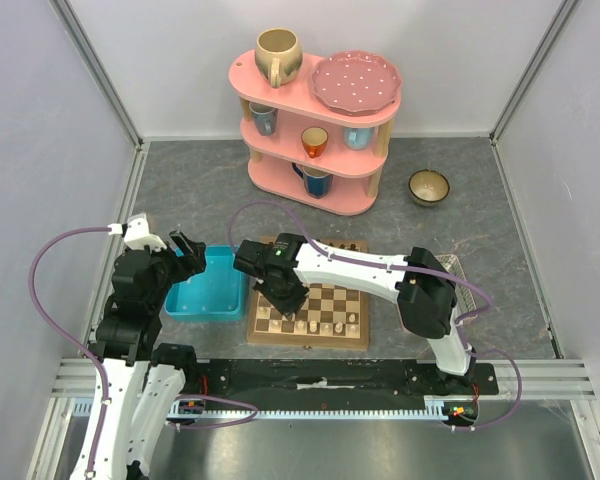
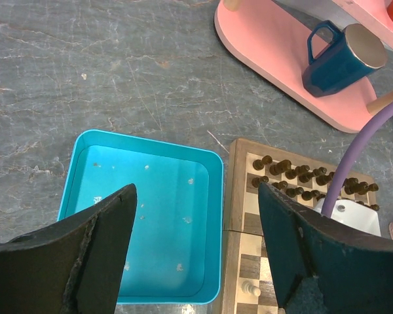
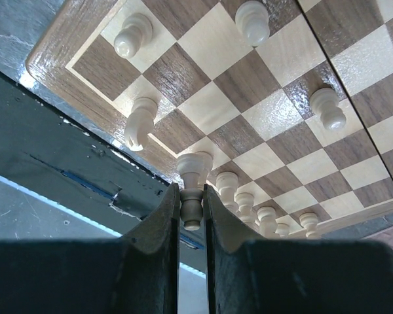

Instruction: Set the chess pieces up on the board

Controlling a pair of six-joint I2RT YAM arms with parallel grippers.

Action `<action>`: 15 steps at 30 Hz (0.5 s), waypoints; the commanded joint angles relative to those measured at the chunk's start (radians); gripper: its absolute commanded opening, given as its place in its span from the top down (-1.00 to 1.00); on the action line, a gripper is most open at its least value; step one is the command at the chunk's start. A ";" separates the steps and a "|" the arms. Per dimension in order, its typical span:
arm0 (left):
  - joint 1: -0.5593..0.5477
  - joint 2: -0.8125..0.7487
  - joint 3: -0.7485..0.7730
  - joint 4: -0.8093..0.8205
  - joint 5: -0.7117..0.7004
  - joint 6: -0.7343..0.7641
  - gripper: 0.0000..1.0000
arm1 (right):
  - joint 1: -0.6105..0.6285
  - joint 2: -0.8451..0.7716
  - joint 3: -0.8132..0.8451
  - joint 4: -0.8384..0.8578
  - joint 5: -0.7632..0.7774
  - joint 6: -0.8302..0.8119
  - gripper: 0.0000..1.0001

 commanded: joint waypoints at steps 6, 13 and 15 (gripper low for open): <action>0.005 -0.008 -0.004 0.035 -0.014 -0.016 -0.62 | 0.016 0.024 -0.013 0.019 -0.053 -0.021 1.00; 0.005 -0.009 -0.007 0.035 -0.008 -0.015 -0.62 | 0.027 0.040 -0.020 0.023 -0.063 -0.021 1.00; 0.005 -0.009 -0.005 0.035 -0.006 -0.013 -0.62 | 0.028 0.042 -0.022 0.023 -0.065 -0.022 1.00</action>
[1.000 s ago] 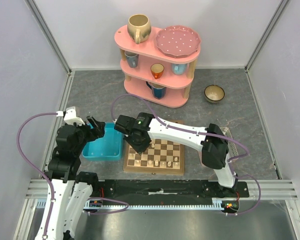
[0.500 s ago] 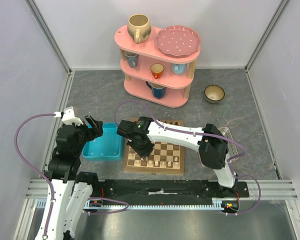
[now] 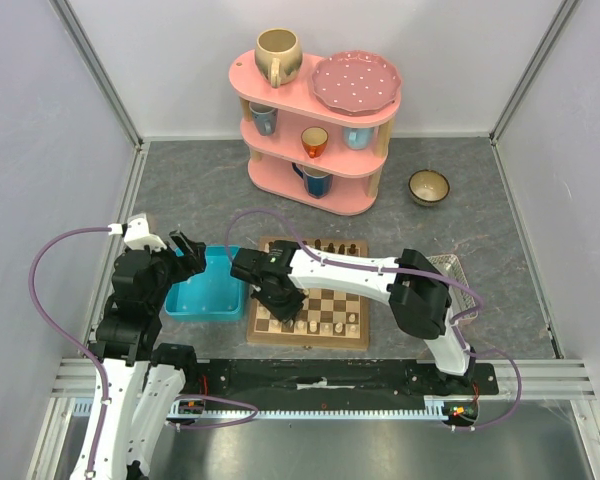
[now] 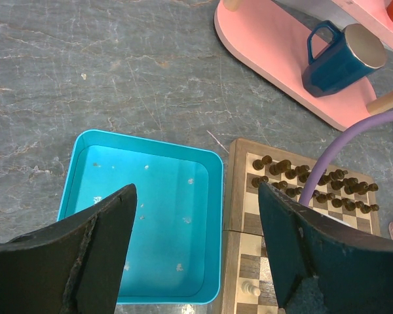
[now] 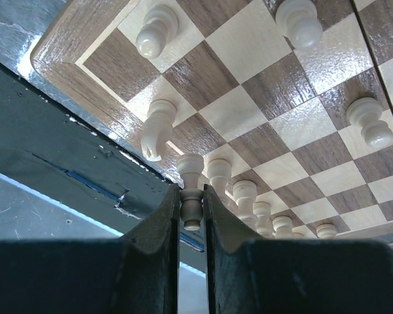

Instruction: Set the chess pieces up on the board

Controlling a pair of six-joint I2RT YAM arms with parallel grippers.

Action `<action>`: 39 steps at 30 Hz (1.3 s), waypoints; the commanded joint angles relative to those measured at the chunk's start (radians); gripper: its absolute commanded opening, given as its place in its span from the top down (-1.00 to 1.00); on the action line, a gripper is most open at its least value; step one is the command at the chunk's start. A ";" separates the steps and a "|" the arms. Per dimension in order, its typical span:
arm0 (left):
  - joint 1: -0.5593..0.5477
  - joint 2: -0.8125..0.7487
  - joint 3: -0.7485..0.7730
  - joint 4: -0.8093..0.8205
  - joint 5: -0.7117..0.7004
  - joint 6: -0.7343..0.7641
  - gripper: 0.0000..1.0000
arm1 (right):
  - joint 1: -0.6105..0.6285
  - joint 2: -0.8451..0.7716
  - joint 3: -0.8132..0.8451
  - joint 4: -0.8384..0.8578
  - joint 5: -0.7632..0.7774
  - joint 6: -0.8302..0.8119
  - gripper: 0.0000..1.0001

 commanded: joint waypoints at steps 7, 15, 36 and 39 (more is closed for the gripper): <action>0.005 -0.007 -0.005 0.038 -0.004 -0.012 -0.62 | 0.010 0.015 -0.014 0.002 -0.032 -0.025 1.00; 0.005 -0.007 -0.006 0.040 -0.002 -0.010 -0.62 | 0.011 0.023 -0.022 0.010 -0.034 -0.029 0.99; 0.005 -0.007 -0.008 0.043 0.001 -0.009 -0.62 | 0.011 0.051 0.001 0.019 -0.018 -0.029 0.97; 0.005 -0.009 -0.008 0.043 0.001 -0.009 -0.61 | 0.012 0.057 0.007 0.020 -0.017 -0.029 0.95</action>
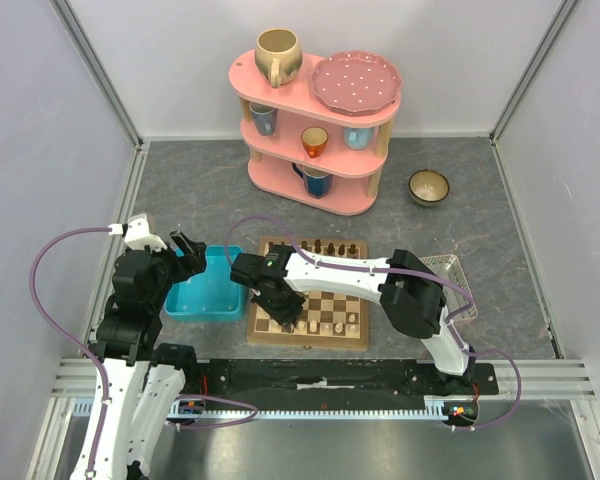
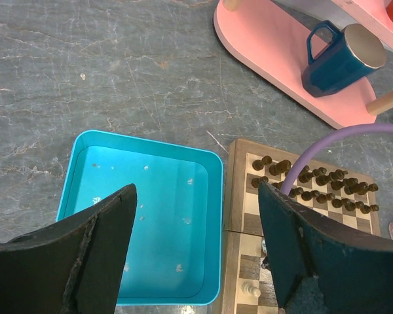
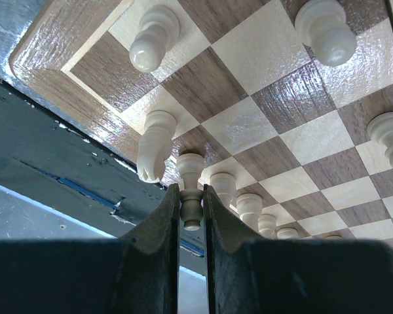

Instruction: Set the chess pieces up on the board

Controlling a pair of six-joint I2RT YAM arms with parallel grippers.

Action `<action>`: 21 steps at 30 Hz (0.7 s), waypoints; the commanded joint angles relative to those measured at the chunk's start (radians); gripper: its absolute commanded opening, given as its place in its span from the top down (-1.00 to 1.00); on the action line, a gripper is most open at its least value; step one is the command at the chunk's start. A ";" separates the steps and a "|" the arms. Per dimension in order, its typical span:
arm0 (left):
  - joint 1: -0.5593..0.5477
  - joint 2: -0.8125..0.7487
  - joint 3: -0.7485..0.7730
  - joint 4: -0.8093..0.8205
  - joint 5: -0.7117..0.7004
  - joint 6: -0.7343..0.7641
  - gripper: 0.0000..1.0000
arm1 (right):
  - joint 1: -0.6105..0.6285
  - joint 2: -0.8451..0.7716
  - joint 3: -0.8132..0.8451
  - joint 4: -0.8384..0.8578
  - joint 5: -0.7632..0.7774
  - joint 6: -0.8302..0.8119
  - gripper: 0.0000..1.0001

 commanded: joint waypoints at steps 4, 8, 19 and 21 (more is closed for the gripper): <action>0.005 -0.007 -0.002 0.036 -0.001 -0.009 -0.61 | 0.005 0.020 0.030 0.004 0.004 -0.022 0.94; 0.005 -0.006 -0.003 0.039 -0.002 -0.009 -0.61 | 0.005 0.023 0.036 0.001 0.009 -0.022 0.92; 0.005 -0.004 -0.003 0.040 0.003 -0.007 -0.61 | 0.003 0.032 0.055 -0.002 0.023 -0.022 0.88; 0.005 -0.004 -0.003 0.042 0.003 -0.007 -0.61 | 0.002 0.032 0.055 -0.003 0.024 -0.022 0.84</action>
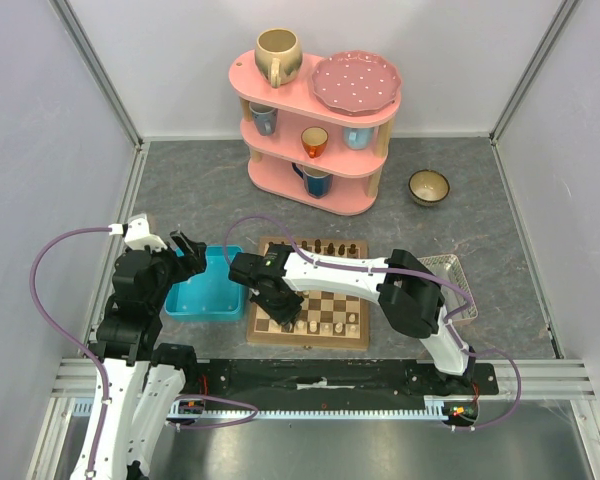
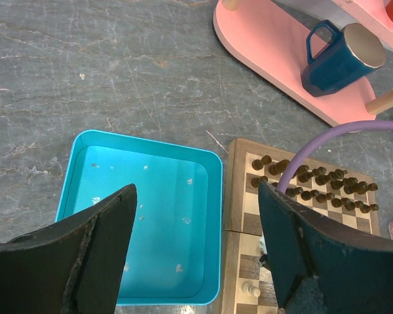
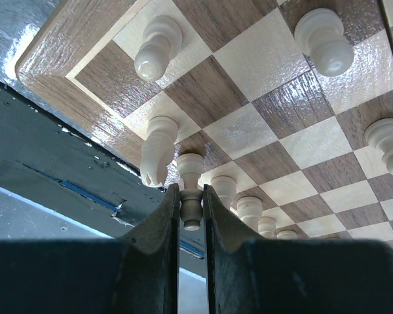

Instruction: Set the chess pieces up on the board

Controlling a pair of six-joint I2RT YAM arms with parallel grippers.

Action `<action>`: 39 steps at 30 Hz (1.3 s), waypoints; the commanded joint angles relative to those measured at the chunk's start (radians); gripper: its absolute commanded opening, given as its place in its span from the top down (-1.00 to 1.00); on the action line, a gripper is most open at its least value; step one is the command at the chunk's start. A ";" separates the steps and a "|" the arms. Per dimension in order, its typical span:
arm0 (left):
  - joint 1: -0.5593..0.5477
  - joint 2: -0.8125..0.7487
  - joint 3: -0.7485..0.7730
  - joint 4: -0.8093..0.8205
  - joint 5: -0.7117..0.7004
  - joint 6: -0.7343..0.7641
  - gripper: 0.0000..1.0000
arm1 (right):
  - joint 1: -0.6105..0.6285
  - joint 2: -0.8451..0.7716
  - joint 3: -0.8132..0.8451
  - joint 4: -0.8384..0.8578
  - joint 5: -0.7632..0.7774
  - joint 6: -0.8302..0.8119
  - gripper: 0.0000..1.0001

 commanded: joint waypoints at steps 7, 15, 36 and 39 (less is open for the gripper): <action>0.005 -0.005 -0.002 0.041 0.004 -0.007 -0.61 | 0.000 0.020 0.043 0.002 0.020 -0.017 0.61; 0.005 -0.007 -0.004 0.041 0.005 -0.006 -0.61 | 0.000 0.012 0.052 0.000 0.016 -0.017 0.45; 0.005 -0.007 -0.004 0.043 0.004 -0.006 -0.61 | -0.001 -0.017 0.062 -0.001 0.013 -0.019 0.33; 0.005 -0.006 -0.002 0.041 0.007 -0.006 -0.61 | -0.003 -0.037 0.068 -0.004 0.020 -0.014 0.27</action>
